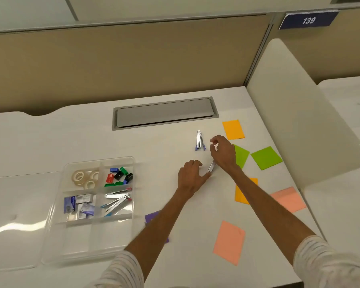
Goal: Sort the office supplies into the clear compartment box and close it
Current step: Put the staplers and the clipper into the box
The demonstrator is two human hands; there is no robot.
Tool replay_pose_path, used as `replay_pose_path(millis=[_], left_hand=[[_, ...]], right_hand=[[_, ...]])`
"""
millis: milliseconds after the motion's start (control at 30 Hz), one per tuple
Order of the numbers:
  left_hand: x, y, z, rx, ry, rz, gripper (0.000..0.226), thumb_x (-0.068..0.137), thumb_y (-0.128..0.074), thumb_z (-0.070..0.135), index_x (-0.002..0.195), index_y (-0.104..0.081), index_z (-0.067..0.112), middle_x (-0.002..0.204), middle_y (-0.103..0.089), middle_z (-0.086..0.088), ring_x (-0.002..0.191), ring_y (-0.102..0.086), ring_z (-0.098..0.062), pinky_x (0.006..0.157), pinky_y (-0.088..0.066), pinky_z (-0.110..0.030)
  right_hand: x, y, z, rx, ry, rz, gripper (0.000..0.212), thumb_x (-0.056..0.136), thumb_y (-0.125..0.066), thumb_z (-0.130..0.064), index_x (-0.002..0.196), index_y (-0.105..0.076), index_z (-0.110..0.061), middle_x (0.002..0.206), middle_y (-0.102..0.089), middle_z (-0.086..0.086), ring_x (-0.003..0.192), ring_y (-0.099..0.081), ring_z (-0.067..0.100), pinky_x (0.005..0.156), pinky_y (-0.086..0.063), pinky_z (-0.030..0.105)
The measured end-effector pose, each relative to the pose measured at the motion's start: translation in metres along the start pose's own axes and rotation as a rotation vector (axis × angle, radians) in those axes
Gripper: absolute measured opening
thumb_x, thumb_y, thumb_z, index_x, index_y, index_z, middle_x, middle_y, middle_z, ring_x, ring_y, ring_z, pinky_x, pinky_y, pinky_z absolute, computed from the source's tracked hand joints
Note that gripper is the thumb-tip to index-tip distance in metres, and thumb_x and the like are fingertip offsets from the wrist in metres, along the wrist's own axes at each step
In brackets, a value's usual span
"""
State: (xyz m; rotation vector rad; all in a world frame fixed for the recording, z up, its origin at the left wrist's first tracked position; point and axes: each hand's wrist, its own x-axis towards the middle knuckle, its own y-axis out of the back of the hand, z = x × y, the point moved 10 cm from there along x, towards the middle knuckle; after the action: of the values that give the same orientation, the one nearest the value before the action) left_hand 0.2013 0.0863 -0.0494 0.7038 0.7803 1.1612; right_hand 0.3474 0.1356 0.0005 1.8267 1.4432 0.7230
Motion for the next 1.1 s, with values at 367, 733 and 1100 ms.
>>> replay_pose_path(millis=[367, 733, 1100], left_hand=[[0.021, -0.027, 0.002, -0.027, 0.048, -0.042, 0.026, 0.089, -0.061, 0.036, 0.108, -0.07, 0.02, 0.103, -0.064, -0.001, 0.101, -0.055, -0.022, 0.08, -0.051, -0.038], [-0.007, 0.008, -0.044, 0.073, 0.067, -0.014, 0.02, 0.09, -0.054, 0.029, 0.092, -0.069, 0.016, 0.09, -0.064, -0.002, 0.09, -0.056, -0.022, 0.072, -0.049, -0.037], [-0.053, 0.076, -0.074, 0.031, 0.052, 0.122, 0.023, 0.097, -0.053, 0.03, 0.098, -0.068, 0.012, 0.095, -0.063, -0.004, 0.094, -0.057, -0.022, 0.076, -0.048, -0.036]], right_hand=[[0.055, -0.054, 0.003, -0.057, -0.112, -0.247, 0.06, 0.082, -0.068, -0.053, 0.124, -0.054, -0.012, 0.121, -0.064, 0.006, 0.11, -0.061, 0.025, 0.093, -0.049, 0.039], [0.038, -0.06, 0.001, -0.101, -0.234, -0.284, 0.027, 0.075, -0.069, -0.023, 0.097, -0.07, -0.007, 0.099, -0.072, 0.012, 0.095, -0.066, 0.031, 0.079, -0.052, 0.035], [-0.028, -0.035, -0.017, 0.086, -0.215, -0.193, 0.018, 0.08, -0.064, -0.017, 0.091, -0.072, -0.006, 0.093, -0.073, 0.012, 0.091, -0.066, 0.032, 0.079, -0.049, 0.035]])
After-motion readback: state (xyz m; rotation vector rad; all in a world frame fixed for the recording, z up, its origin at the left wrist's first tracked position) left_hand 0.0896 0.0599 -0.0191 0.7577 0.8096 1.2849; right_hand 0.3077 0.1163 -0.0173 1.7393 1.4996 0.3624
